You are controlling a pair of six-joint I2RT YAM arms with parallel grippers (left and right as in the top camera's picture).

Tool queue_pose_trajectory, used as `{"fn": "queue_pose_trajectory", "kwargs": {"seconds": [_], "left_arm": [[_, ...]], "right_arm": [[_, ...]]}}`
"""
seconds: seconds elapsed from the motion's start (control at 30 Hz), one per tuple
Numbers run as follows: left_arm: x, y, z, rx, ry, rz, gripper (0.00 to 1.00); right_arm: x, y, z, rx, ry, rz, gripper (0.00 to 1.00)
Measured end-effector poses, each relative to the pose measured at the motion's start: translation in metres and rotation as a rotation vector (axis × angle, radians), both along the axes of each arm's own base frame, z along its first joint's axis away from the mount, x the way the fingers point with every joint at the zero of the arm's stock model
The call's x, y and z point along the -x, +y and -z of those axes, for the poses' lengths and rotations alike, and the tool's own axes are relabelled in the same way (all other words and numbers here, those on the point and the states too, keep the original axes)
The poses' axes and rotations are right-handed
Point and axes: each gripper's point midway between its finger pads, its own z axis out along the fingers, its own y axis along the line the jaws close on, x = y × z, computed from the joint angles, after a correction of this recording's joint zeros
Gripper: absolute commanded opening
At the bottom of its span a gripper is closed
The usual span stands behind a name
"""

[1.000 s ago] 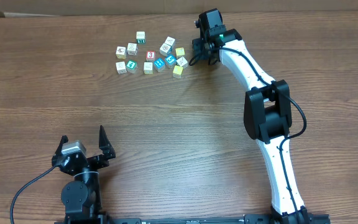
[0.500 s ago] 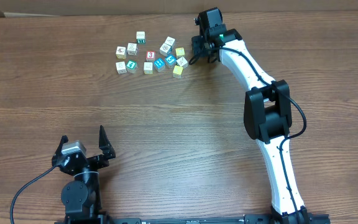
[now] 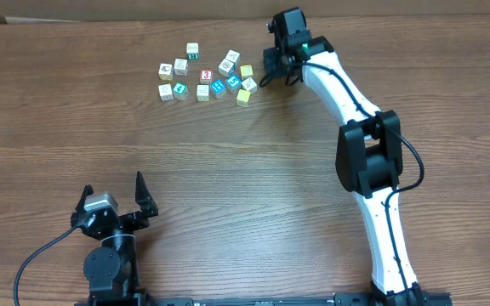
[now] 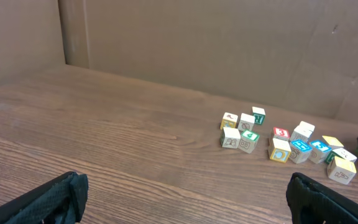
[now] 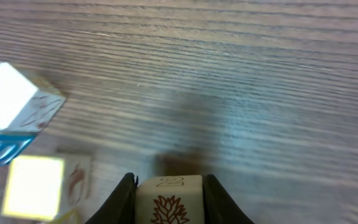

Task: Form a circle
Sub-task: 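Lift the yellow-topped block and carry it toward the table center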

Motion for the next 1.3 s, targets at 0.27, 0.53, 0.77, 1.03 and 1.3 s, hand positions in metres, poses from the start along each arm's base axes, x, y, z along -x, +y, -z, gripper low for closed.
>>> {"fn": "queue_pose_trajectory", "kwargs": {"seconds": [0.27, 0.53, 0.77, 1.03, 1.3], "left_arm": [[0.000, 0.000, 0.000, 0.000, 0.000, 0.000, 1.00], [0.000, 0.000, 0.000, 0.000, 0.000, 0.000, 1.00], [0.000, 0.000, 0.000, 0.000, 0.000, 0.000, 1.00], [0.000, 0.000, 0.000, 0.000, 0.000, 0.000, 1.00], [0.000, 0.000, 0.000, 0.000, 0.000, 0.000, 0.99]], "right_arm": [[0.056, -0.007, -0.063, -0.017, 0.130, -0.033, 0.17], [0.111, -0.001, -0.038, -0.044, 0.354, -0.074, 0.17], [0.120, -0.005, -0.002, 0.022, 0.380, -0.067, 0.18], [0.118, -0.016, 0.000, 0.078, 0.370, -0.041, 0.37], [0.119, -0.018, 0.001, 0.092, 0.374, -0.036, 0.44]]}}
